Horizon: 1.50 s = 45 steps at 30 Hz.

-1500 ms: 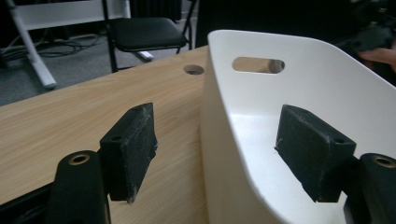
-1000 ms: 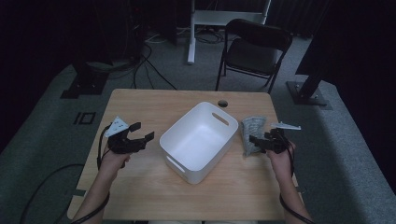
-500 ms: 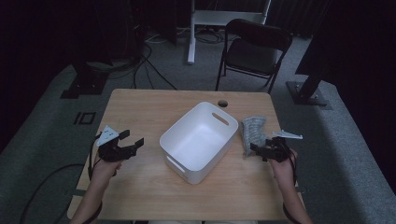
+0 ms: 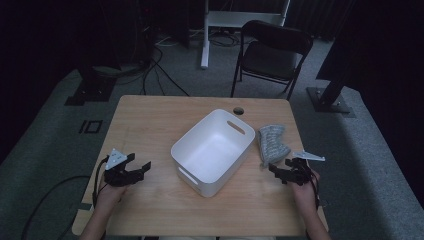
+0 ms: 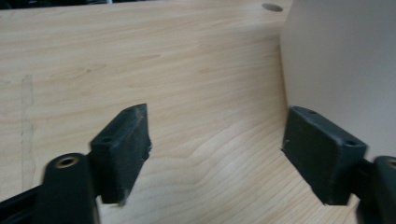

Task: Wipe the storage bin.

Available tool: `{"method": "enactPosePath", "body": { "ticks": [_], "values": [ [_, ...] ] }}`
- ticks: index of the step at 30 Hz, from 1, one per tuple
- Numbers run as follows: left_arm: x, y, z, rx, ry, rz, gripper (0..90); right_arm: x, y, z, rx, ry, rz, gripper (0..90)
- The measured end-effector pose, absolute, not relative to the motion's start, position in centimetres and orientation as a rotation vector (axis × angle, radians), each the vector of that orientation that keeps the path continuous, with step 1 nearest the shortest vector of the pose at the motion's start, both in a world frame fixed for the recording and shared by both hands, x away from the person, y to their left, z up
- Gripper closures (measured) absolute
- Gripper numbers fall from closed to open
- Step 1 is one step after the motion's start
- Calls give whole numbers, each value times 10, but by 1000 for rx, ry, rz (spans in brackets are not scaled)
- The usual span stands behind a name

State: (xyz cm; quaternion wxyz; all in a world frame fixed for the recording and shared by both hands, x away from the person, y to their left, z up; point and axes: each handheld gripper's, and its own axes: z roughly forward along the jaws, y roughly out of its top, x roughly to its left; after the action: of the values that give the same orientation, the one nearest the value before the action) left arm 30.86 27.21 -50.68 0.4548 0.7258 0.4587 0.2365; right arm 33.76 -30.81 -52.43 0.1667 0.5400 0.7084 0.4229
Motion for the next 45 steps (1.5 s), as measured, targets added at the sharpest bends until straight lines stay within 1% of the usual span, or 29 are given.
{"method": "enactPosePath", "body": {
  "ticks": [4, 6, 9, 15, 19, 20, 22, 24, 27, 34, 45],
  "values": [
    [301, 273, -512, 1788, 1146, 567, 222, 322, -311, -528, 1540, 2001, 1194, 150],
    [298, 273, -513, 1797, 1149, 579, 196, 315, -311, -528, 1529, 1999, 1182, 150],
    [295, 274, -514, 1793, 1157, 584, 187, 305, -312, -530, 1524, 1988, 1179, 150],
    [288, 277, -518, 1787, 1184, 581, 177, 293, -319, -532, 1536, 1910, 1178, 138],
    [284, 277, -521, 1782, 1207, 606, 163, 288, -321, -532, 1546, 1884, 1158, 138],
    [281, 278, -523, 1776, 1240, 640, 146, 286, -324, -535, 1563, 1872, 1135, 137],
    [277, 282, -526, 1761, 1291, 677, 146, 285, -326, -538, 1582, 1857, 1120, 137],
    [276, 283, -527, 1755, 1310, 686, 146, 285, -327, -538, 1590, 1825, 1104, 137],
    [277, 290, -532, 1735, 1401, 701, 145, 286, -330, -541, 1630, 1786, 1085, 136],
    [279, 289, -536, 1754, 1452, 753, 146, 291, -335, -549, 1692, 1763, 1045, 127],
    [282, 289, -540, 1769, 1518, 800, 146, 297, -324, -558, 1687, 1822, 972, 120]
  ]
}}
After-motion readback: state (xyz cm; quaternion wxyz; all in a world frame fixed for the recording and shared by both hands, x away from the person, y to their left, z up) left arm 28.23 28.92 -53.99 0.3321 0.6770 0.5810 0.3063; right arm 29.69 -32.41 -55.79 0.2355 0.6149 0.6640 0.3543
